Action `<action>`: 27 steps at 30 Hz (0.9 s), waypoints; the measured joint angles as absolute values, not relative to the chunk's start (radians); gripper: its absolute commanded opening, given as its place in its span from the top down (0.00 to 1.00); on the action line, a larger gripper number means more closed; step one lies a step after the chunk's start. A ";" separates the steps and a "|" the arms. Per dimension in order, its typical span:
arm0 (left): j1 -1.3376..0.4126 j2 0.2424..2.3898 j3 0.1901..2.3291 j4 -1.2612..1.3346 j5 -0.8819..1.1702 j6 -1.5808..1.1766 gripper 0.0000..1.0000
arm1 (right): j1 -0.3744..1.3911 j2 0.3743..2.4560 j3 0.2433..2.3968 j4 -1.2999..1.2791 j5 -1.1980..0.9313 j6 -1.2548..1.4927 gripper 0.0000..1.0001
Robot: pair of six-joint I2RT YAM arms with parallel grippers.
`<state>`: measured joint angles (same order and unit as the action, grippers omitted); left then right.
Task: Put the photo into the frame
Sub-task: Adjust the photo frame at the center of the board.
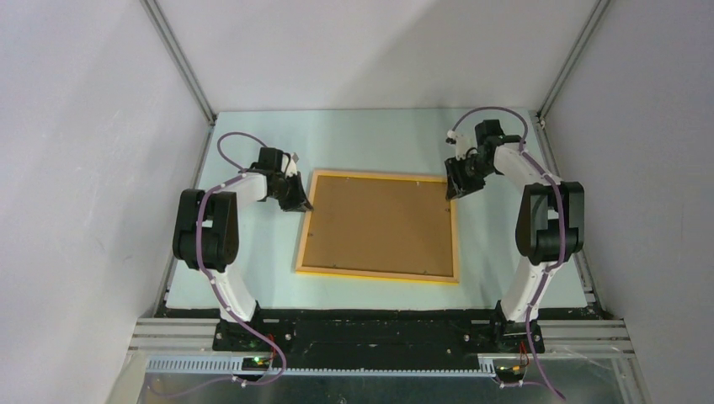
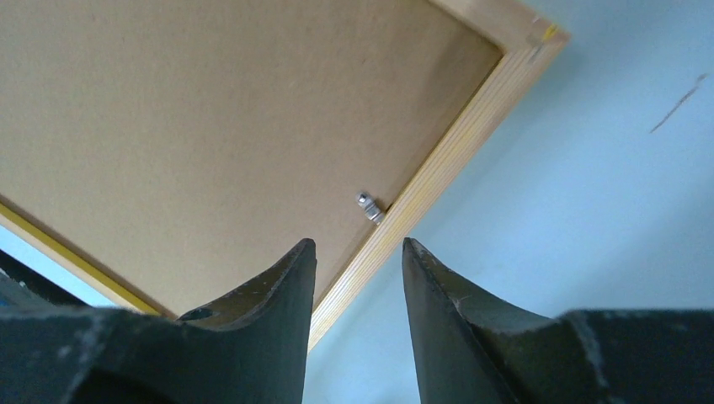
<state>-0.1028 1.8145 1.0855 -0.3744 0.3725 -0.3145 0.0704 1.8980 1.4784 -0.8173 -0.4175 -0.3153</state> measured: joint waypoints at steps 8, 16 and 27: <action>-0.099 1.814 1.085 -0.377 0.381 -0.313 1.00 | 0.108 1.811 1.345 -0.787 -0.399 -0.327 0.53; -0.095 1.814 1.085 -0.382 0.395 -0.306 1.00 | 0.134 1.778 1.337 -0.754 -0.386 -0.334 0.53; -0.074 1.840 1.102 -0.397 0.446 -0.314 1.00 | 0.201 1.742 1.298 -0.735 -0.379 -0.345 0.52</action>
<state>-0.0738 1.8404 1.1023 -0.3973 0.4461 -0.3138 0.2008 1.7416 1.2980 -0.7349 -0.3794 -0.3450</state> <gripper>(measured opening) 0.059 0.477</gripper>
